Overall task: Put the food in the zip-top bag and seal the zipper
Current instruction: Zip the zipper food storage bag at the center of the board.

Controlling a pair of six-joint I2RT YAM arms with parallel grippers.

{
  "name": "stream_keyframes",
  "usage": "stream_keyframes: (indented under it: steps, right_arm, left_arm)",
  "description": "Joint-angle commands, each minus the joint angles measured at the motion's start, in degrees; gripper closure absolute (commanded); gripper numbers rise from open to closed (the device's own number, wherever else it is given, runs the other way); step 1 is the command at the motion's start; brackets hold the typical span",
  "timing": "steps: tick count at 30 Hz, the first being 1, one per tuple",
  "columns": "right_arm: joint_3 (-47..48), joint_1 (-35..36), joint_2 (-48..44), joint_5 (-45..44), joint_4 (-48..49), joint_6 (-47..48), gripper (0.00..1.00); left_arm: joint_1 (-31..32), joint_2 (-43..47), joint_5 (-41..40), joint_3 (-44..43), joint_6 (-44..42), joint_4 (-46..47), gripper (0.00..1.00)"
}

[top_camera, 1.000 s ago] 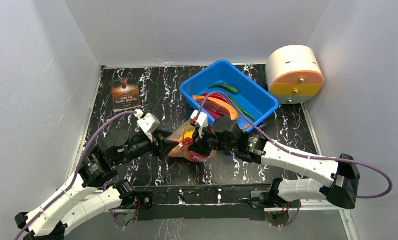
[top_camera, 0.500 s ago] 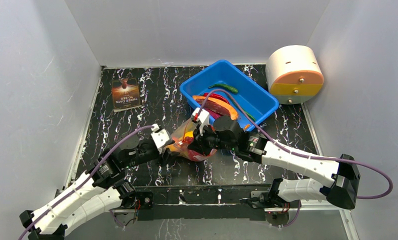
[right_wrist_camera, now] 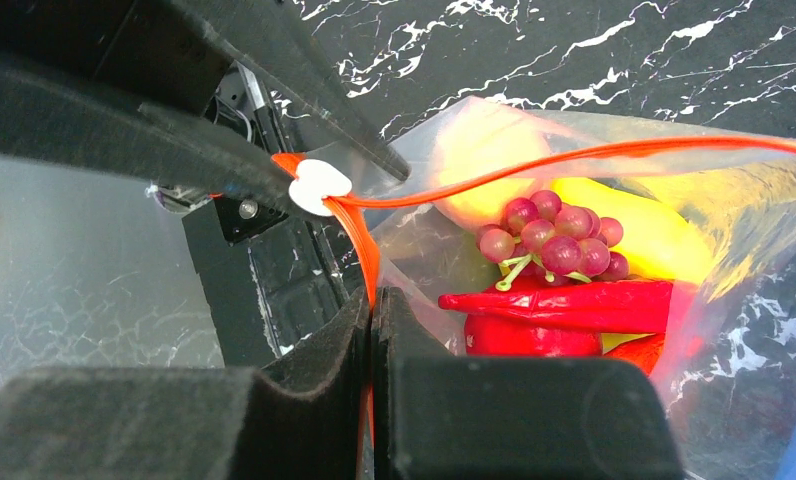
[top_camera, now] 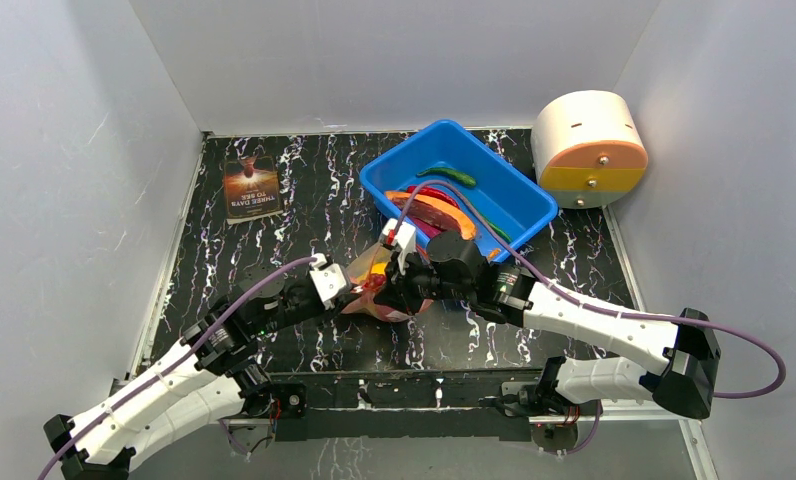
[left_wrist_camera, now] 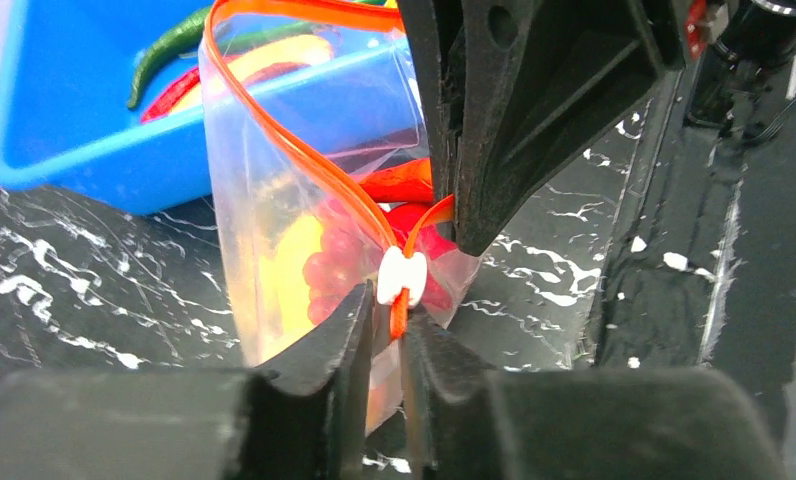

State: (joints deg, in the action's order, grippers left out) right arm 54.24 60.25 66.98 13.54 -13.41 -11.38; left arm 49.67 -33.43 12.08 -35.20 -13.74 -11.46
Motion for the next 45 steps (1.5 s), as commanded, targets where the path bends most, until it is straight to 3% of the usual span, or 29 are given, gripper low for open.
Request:
stream_keyframes:
  steps: [1,2,5,11,22,30,35,45]
  right_arm:
    - [2.3,-0.2,-2.1,1.5,3.8,1.7,1.00]
    - [1.9,-0.1,-2.4,1.6,3.9,2.0,1.00]
    - [1.5,-0.2,-3.7,2.2,4.6,3.7,1.00]
    - [2.3,-0.1,-6.9,3.3,4.4,9.5,0.75]
    - [5.0,-0.1,-5.8,9.8,3.5,19.4,0.52]
    - [2.8,-0.2,-2.6,15.3,7.2,28.1,0.51]
    - [2.7,-0.1,-0.4,15.3,6.9,33.7,0.60]
    - [0.5,-0.1,0.0,14.2,8.7,34.2,0.70]
  left_arm:
    - [0.1,1.2,2.0,-0.1,-1.8,2.2,0.93]
    - [0.1,1.4,2.3,-0.2,-1.8,2.1,1.00]
    - [0.0,1.8,3.8,-0.6,-1.3,1.5,1.00]
    - [0.0,1.0,7.0,-1.7,-0.4,0.4,1.00]
    - [0.1,0.8,9.4,-2.3,0.8,1.5,1.00]
    - [0.0,0.0,10.5,-2.7,2.5,1.0,1.00]
    - [0.1,-0.2,11.1,-2.2,3.1,2.1,1.00]
    - [0.1,-0.7,12.8,-3.2,3.1,1.0,1.00]
